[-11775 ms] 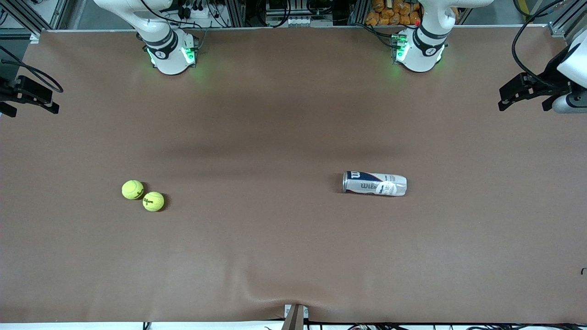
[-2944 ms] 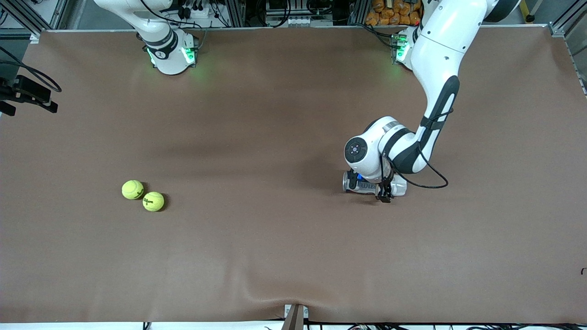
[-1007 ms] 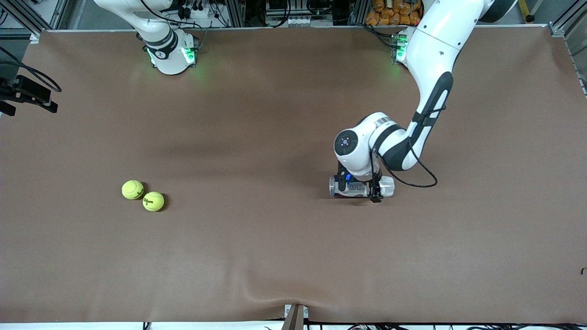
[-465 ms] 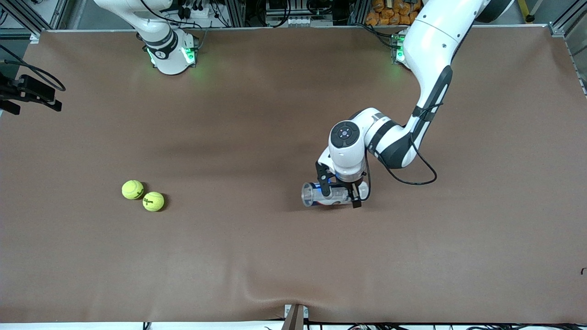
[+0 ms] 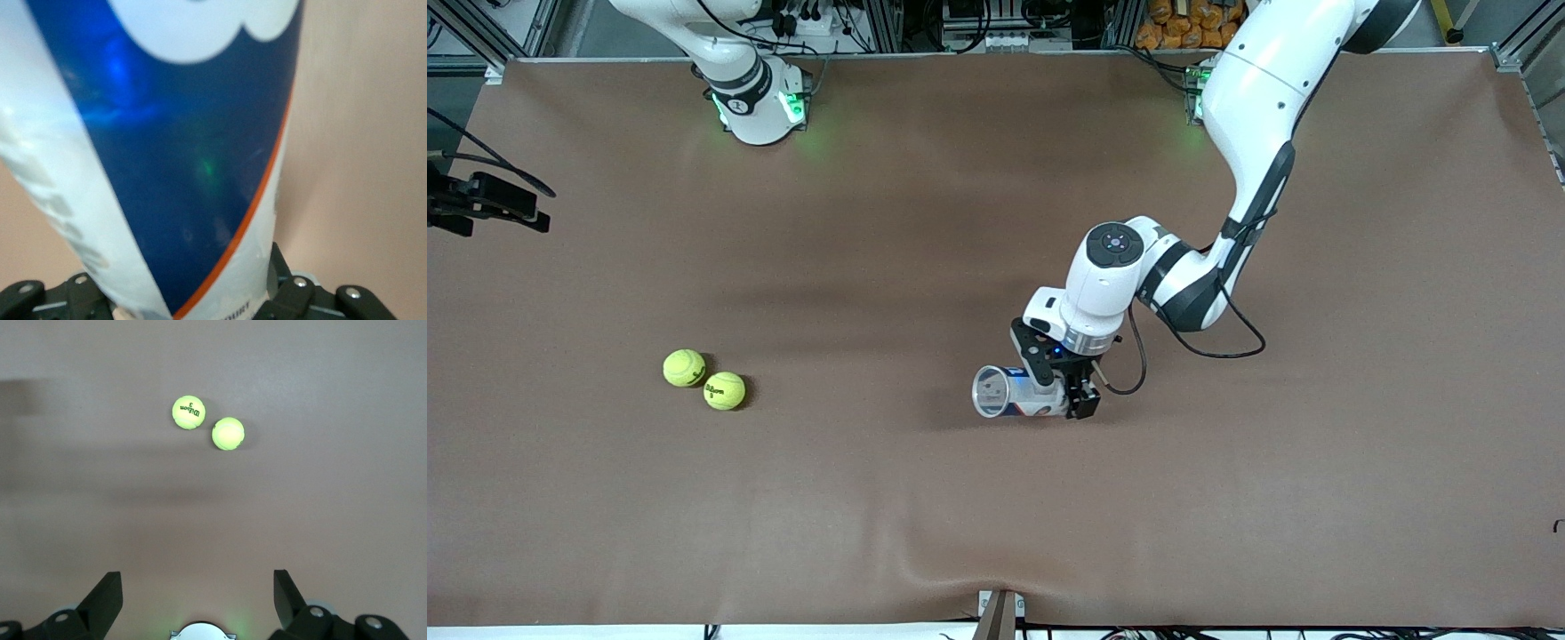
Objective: Insert tennis ball vertically with right arm
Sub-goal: 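Lift and tilt the tube upright with the left gripper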
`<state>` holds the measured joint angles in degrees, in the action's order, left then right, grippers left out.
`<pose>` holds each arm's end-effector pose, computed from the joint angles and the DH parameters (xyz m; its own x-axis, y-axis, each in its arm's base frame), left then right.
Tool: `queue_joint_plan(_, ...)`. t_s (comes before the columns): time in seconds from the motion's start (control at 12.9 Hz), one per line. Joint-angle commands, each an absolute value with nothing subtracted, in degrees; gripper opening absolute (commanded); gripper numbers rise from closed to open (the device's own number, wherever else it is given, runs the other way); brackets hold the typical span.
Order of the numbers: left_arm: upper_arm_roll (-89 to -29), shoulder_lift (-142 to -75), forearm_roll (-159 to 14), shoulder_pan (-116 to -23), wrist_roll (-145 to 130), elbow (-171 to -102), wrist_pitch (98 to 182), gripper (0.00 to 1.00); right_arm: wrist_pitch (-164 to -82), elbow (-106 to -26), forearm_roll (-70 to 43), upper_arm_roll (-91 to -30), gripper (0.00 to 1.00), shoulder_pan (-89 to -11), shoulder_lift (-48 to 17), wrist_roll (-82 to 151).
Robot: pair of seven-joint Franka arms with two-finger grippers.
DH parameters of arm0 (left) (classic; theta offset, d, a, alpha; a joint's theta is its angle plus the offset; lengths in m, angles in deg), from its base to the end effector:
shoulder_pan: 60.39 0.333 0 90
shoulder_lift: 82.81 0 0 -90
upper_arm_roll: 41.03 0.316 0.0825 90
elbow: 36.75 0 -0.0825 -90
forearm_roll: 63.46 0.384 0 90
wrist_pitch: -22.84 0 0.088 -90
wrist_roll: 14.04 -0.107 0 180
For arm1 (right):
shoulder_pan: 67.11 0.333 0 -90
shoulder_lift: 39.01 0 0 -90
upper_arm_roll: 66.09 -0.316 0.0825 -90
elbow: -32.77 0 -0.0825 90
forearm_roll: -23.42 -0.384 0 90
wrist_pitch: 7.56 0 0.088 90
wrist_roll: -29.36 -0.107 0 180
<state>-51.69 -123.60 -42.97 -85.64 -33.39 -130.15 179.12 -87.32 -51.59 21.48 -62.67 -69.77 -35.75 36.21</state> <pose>0.5908 -0.4168 0.2505 0.3106 -0.8981 0.3113 -0.8829 -0.3939 -0.2556 0.5505 -0.0535 0.6243 0.9911 0.0200 -0.1320 0.0139 -0.9988 -0.0465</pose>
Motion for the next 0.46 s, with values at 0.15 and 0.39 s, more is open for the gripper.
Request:
queue_joint_plan(0.15,-51.8,-127.4,-44.8,-87.2,-24.0,-129.7,194.6,0.83,-88.8,-52.1,22.0,-63.5,1.0,-70.1,-33.1,36.1)
queue_joint_plan(0.39,-51.8,-129.4,-44.8,-87.5,-20.1,-130.1,204.8,0.83,-95.4,-56.8,22.1,-63.6,1.0,-68.3,-30.7,36.0)
